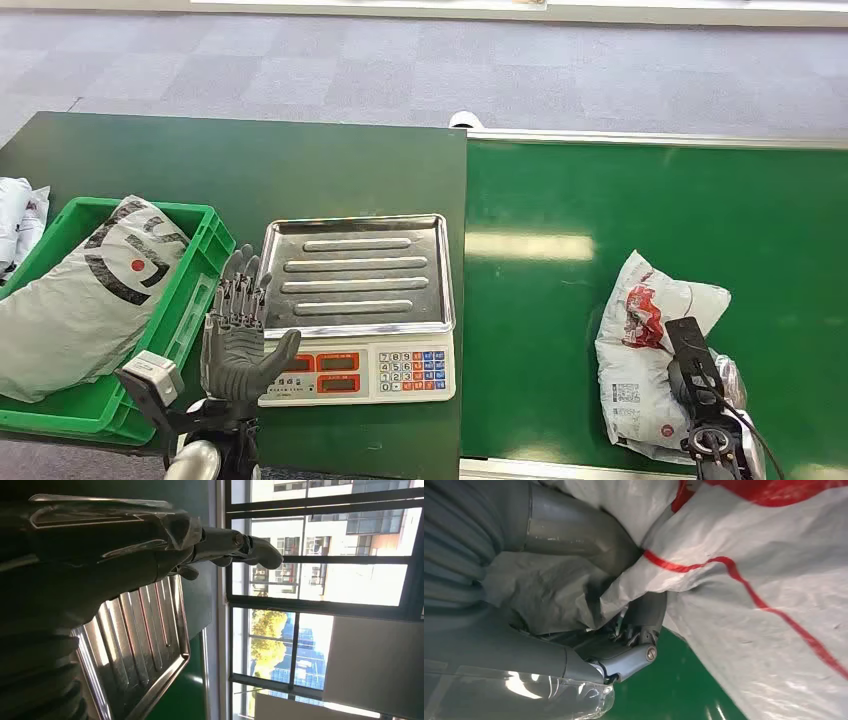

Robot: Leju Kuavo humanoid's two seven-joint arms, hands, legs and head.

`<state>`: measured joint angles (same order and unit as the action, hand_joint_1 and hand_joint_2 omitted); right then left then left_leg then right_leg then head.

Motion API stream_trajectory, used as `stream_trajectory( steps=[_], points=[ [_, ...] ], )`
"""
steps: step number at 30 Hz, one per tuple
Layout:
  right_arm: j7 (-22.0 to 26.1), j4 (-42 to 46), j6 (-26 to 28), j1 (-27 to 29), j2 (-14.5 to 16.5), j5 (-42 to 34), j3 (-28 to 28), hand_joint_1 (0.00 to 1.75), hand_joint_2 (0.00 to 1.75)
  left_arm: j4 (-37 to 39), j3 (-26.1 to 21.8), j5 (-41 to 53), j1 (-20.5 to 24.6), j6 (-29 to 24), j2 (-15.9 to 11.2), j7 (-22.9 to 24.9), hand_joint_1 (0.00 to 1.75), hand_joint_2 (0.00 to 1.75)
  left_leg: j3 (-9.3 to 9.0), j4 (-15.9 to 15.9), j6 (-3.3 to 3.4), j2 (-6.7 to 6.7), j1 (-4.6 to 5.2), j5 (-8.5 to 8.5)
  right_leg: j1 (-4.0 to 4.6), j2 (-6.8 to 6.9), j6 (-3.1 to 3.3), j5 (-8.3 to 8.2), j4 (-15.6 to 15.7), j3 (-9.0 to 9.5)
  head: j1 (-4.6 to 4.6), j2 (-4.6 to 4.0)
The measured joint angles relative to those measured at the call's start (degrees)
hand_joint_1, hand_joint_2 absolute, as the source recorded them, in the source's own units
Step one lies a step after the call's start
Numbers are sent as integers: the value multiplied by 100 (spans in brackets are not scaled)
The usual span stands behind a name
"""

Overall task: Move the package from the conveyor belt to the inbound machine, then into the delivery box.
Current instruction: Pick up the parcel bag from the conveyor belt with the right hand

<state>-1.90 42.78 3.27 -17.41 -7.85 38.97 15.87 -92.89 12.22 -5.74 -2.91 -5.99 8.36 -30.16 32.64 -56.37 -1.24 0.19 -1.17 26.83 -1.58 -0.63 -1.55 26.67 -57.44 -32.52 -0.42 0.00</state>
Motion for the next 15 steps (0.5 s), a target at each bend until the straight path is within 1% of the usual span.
stream_trajectory(
  steps=[6, 11, 13, 15],
  points=[
    [21, -127, 18, -159, -2, 37, -156, 175, 175, -29, -16, -3, -85, -52, -14, 4, 0, 175, -5, 0, 0, -1, 0, 0, 0, 0, 0, 0, 0, 8, 0, 0],
    [288, 260, 333, -156, 99, -200, -406, 175, 175, -162, -43, -3, -228, -152, -23, 7, 0, 175, 1, 0, -1, -6, 0, -1, 1, 2, 0, 0, -1, 4, -1, 0],
    [659, 590, 667, -97, 173, -404, -519, 175, 175, -219, -63, -4, -268, -195, -26, -3, 0, 175, 9, 0, -1, -11, 0, -3, 0, 4, 0, 0, -2, -1, 0, 0],
    [1216, 1103, 1140, -18, 297, -685, -661, 175, 175, -272, -85, -5, -299, -228, -27, -33, 0, 175, 17, 0, -1, -12, 0, -4, 0, 5, 0, 0, -3, -9, -1, 0]
  ],
)
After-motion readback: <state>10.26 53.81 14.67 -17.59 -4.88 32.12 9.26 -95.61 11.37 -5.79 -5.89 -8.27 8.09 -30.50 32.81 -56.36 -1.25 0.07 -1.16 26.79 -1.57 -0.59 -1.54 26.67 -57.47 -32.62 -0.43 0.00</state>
